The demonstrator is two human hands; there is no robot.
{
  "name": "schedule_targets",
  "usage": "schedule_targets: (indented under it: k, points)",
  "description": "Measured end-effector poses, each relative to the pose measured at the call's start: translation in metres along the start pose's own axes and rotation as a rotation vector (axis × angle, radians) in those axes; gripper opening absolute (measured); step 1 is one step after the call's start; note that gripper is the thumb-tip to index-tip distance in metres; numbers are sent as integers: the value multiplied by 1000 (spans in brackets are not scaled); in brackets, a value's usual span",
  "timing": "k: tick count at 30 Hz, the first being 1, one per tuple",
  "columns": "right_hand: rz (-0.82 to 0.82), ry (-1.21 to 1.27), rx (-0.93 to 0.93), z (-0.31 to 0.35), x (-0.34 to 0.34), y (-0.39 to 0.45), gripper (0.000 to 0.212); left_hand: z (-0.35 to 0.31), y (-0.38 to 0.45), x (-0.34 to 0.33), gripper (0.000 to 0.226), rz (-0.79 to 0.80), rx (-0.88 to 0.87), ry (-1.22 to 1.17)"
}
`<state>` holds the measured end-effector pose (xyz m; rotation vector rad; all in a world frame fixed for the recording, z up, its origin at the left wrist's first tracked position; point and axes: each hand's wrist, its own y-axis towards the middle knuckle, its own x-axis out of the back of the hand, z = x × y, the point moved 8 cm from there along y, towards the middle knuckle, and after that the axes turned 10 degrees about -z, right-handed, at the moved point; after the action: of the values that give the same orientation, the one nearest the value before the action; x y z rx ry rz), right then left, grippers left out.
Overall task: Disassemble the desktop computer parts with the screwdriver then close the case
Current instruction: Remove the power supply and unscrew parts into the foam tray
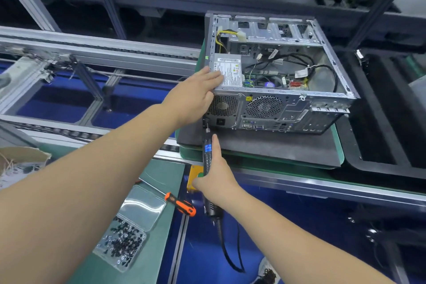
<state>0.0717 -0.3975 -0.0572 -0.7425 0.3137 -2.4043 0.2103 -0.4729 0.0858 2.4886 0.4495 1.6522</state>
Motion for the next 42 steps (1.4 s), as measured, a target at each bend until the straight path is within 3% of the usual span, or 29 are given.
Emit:
schedule_targets:
  k: [10,12,15,19,27,35,42]
  points:
    - [10,-91,14,9,23,-2,130,-1,1,-2,58,2,29,-21]
    - [22,-82,-22,8,26,1,111,-2,2,-2,57,8,33,-16]
    - [22,-42,-65,1,25,3,55,-3,2,-2,58,30,44,-7]
    - [-41,50,-67,-6,25,6,31,-2,2,-2,59,45,41,-26]
    - [-5,356,-171,-15,23,2,45,6,1,-7,60,33,70,-66]
    - [48,110,-88,-12,51,-13,47,2,3,-6,56,44,120,12]
    - [56,52,-23,-5,96,-26,47,-18,12,7,32,121,265,94]
